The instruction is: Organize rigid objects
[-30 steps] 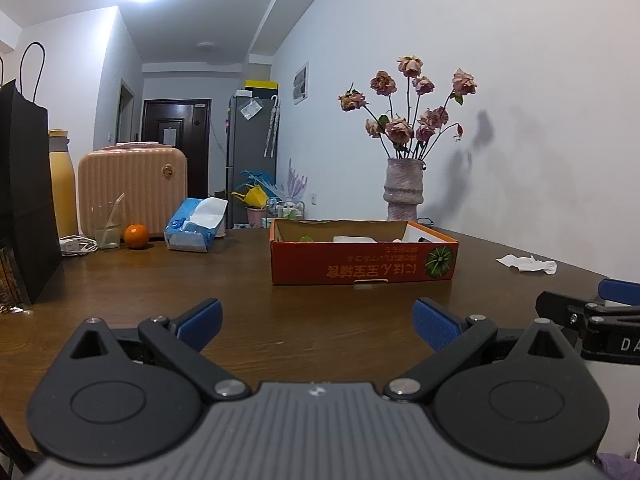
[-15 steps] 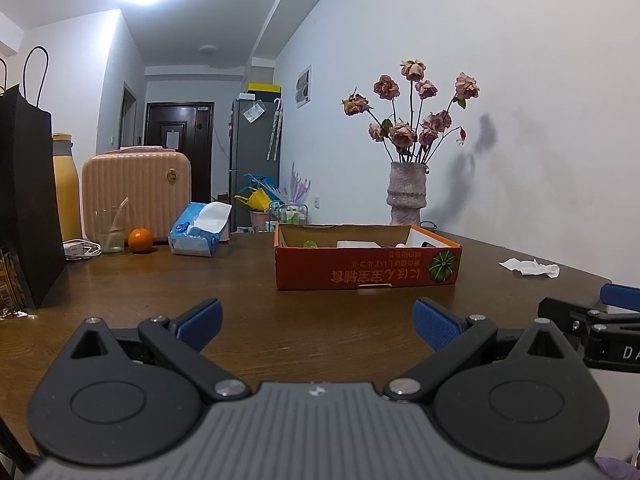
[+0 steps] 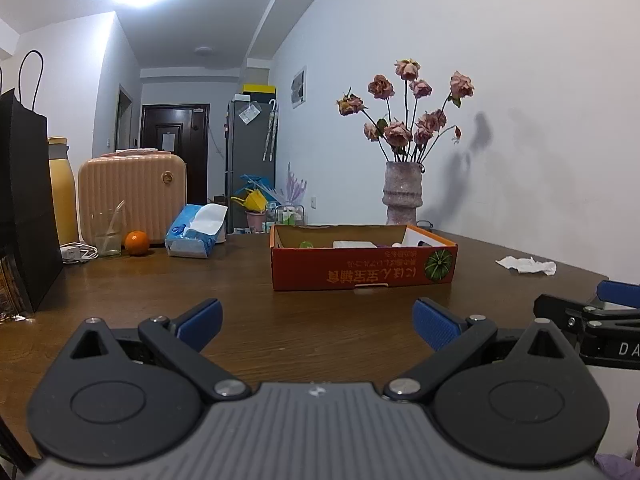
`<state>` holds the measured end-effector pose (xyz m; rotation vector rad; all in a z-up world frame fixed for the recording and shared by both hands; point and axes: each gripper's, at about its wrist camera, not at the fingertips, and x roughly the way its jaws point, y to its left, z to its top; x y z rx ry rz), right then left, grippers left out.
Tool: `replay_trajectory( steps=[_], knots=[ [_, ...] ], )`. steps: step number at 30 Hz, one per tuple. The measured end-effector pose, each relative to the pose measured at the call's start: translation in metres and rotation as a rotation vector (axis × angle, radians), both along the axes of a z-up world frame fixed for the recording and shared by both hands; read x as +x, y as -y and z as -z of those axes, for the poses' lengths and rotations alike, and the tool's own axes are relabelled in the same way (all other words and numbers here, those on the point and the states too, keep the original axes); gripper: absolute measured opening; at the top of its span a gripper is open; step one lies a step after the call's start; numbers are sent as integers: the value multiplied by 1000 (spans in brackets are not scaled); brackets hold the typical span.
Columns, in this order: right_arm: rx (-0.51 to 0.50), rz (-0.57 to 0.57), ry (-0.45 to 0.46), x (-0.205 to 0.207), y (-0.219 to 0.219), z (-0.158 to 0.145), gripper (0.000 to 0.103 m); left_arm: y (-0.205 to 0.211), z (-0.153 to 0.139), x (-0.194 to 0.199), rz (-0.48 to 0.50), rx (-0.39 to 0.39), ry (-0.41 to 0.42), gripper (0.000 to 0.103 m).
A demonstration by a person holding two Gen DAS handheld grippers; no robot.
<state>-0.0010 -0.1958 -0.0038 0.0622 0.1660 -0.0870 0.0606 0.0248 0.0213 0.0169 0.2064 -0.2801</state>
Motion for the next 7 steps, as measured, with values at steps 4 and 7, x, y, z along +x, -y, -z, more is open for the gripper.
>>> replay_trajectory(
  steps=[4, 7],
  knots=[
    [1, 0, -1, 0, 0, 0, 103, 2, 0, 0, -4, -7, 10, 103],
    [0, 0, -1, 0, 0, 0, 103, 2, 1, 1, 3, -6, -3, 103]
  ],
)
